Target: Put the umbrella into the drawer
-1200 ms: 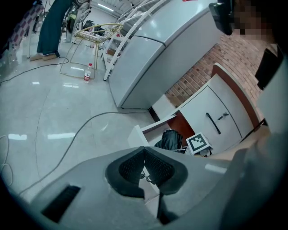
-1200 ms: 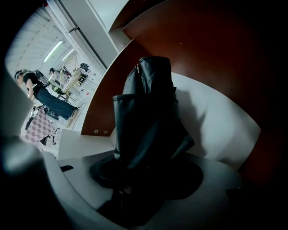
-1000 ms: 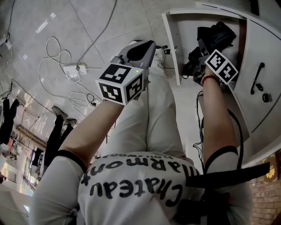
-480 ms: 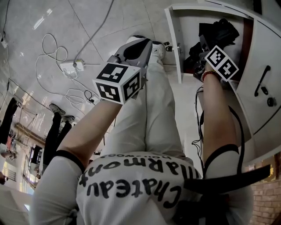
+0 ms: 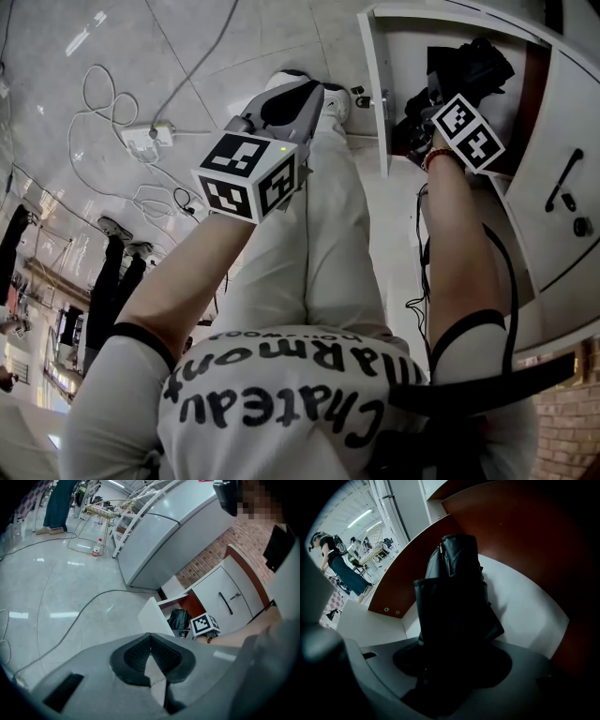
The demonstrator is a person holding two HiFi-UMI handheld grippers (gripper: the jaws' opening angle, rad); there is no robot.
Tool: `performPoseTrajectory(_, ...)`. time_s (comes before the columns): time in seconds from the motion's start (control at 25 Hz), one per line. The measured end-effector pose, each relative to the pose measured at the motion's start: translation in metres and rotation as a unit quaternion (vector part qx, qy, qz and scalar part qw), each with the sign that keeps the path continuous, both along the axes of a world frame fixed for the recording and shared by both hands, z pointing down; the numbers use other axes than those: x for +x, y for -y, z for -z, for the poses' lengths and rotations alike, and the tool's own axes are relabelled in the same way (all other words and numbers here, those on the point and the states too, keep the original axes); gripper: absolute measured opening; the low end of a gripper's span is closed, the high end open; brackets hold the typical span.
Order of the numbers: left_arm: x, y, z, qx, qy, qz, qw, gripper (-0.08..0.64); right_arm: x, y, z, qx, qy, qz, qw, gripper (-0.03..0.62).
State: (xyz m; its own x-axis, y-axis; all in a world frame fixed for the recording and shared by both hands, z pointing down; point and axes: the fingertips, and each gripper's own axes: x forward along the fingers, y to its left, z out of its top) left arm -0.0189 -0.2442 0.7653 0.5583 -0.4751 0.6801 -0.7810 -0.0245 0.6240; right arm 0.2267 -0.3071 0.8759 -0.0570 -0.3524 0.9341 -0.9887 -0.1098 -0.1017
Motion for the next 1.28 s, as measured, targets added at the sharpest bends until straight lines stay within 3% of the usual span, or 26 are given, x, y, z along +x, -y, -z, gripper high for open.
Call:
performPoseTrajectory(0.2, -0.006, -0.002, -0.001, -0.005, 0.002, 0.0, 1.0, 0.015, -0.004, -0.004, -0.002, -0.001, -0.023, -0.004, 1.0, 0.233)
performPoseTrajectory(0.48, -0.007, 0.0, -0.006, -0.007, 0.004, 0.004, 1.0, 0.015, -0.003, -0.005, -0.007, -0.03, -0.1, 0.005, 0.995, 0.242)
performPoseTrajectory(0.76, -0.012, 0.0, -0.008, -0.007, 0.007, 0.01, 0.9999, 0.015, -0.006, -0.006, -0.009, -0.035, -0.125, 0.029, 0.991, 0.247)
performPoseTrajectory(0.92, -0.016, -0.004, -0.011, -0.016, 0.006, 0.027, 0.9995, 0.015, -0.009, -0.006, -0.009, -0.008, -0.128, 0.033, 0.991, 0.252)
performPoseTrajectory(1.04, -0.012, -0.01, -0.01, -0.017, 0.006, 0.017, 0.9997, 0.015, -0.009, -0.006, -0.008, 0.008, -0.118, 0.037, 0.992, 0.26)
performPoseTrajectory(1.28, -0.014, -0.012, -0.004, -0.022, 0.008, 0.035, 0.9991, 0.015, -0.018, -0.009, -0.01, -0.012, -0.097, 0.068, 0.993, 0.296)
